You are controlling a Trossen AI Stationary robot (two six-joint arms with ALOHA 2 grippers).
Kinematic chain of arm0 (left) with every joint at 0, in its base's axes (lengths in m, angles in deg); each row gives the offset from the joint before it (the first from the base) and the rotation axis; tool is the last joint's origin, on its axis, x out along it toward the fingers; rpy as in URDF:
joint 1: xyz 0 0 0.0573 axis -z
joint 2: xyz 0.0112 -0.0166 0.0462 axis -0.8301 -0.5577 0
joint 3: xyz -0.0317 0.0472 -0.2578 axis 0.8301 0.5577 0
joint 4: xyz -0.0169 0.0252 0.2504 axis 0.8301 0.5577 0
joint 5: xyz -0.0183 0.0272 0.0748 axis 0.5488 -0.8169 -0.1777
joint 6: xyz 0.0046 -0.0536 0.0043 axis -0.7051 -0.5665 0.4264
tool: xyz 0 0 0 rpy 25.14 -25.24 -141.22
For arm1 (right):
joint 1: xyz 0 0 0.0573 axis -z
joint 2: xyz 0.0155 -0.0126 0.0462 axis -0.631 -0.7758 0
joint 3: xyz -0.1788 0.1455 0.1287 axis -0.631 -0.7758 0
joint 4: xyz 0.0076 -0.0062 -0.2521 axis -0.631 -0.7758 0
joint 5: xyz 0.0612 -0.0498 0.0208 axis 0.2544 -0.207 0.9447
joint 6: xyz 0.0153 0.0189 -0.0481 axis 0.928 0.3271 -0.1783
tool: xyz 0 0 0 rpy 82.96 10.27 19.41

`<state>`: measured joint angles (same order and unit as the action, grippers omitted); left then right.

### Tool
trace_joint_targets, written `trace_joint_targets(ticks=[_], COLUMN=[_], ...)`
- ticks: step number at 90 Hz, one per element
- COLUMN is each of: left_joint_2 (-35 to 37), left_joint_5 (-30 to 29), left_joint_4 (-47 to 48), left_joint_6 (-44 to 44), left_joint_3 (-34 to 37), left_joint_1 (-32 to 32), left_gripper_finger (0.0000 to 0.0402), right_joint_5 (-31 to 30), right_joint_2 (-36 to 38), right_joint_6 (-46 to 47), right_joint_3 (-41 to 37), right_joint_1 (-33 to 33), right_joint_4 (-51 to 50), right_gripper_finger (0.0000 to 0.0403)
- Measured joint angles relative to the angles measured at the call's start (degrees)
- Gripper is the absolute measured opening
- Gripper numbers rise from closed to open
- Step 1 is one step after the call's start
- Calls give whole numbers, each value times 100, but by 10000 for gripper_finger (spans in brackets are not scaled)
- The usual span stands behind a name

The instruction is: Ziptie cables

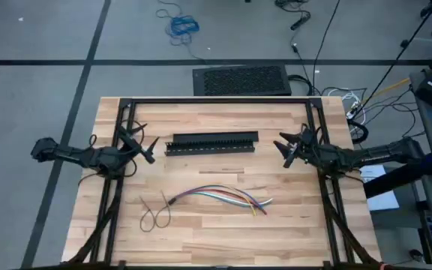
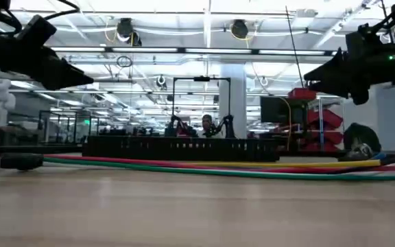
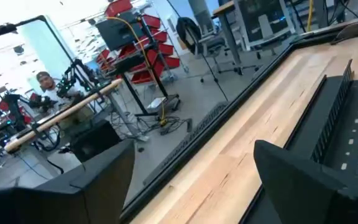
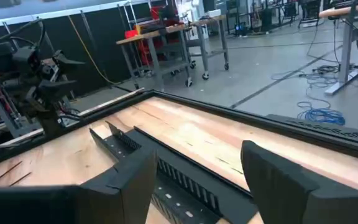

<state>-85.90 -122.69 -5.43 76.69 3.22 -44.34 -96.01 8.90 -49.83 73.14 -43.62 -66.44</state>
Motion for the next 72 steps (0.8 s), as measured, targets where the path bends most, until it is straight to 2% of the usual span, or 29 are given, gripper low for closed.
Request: trace_joint_targets(ticks=[20, 64, 72], left_joint_2=[1, 1, 1], left_joint_5=[-294, -309, -529], left_joint_4=[-55, -39, -39], left_joint_6=[-13, 11, 11], left_joint_3=[-1, -2, 0], left_joint_1=[0, -1, -4], left_gripper_finger=[327, 327, 327], right_joint_5=[0, 0, 2], right_joint_2=[2, 0, 2], right_joint_6=[-2, 0, -2], right_joint_3=[0, 0, 0], right_joint_1=[0, 0, 0], right_joint_4=[-1, -4, -2], right_gripper_finger=[224, 224, 224])
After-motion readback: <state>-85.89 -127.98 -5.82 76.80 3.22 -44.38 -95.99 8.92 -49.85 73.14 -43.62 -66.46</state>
